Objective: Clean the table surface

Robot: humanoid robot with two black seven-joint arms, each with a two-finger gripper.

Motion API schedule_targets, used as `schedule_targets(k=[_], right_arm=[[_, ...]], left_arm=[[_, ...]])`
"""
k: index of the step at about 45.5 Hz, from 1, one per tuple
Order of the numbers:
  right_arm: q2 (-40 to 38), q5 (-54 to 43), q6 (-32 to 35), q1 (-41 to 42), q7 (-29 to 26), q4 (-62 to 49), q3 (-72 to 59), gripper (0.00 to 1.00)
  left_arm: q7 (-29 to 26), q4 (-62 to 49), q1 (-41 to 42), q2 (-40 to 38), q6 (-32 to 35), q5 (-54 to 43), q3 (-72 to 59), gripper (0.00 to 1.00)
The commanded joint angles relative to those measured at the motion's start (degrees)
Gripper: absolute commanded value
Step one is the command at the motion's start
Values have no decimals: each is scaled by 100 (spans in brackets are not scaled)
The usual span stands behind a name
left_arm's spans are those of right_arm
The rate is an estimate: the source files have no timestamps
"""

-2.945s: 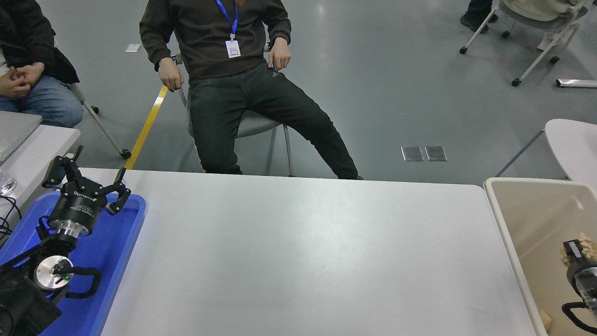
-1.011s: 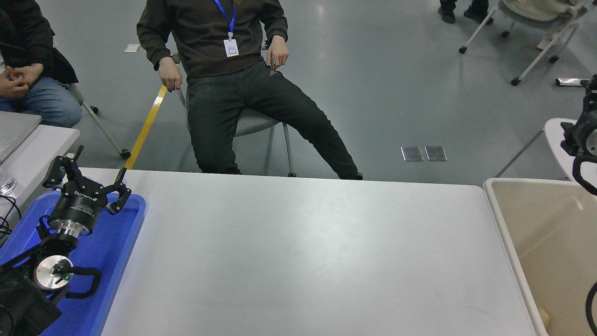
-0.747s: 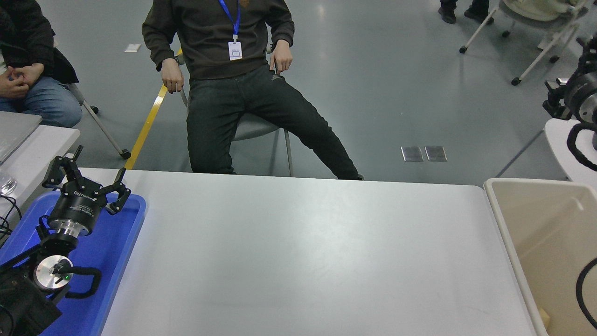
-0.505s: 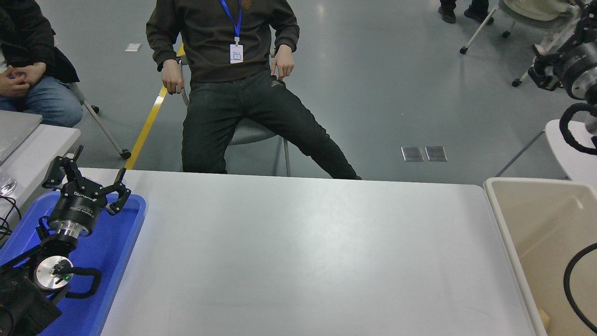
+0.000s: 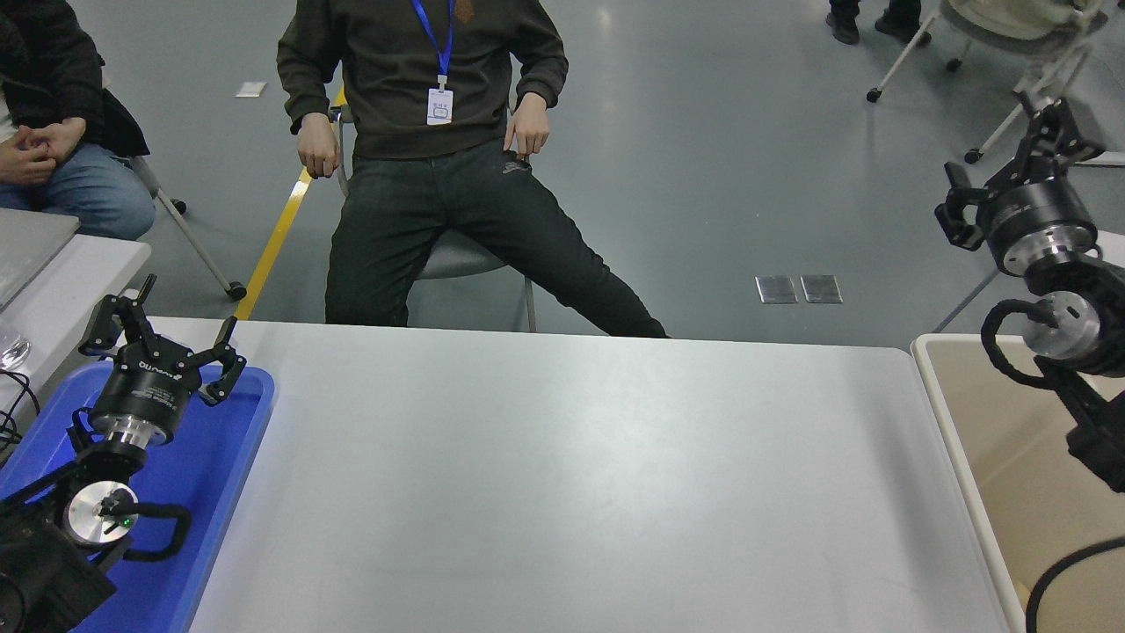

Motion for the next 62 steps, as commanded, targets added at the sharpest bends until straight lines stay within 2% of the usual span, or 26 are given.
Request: schedule_targets(k=[1, 13, 62], right_arm=[[186, -21, 2, -743, 369, 149, -25, 99], [300, -21, 2, -1033, 518, 149, -34, 99], [529, -30, 107, -1007, 562, 368, -34, 99]], left_arm=[[8, 3, -1, 0, 0, 0, 0, 100], [-1, 3, -1, 0, 0, 0, 0, 100], [-1, -6, -1, 0, 0, 0, 0, 100]])
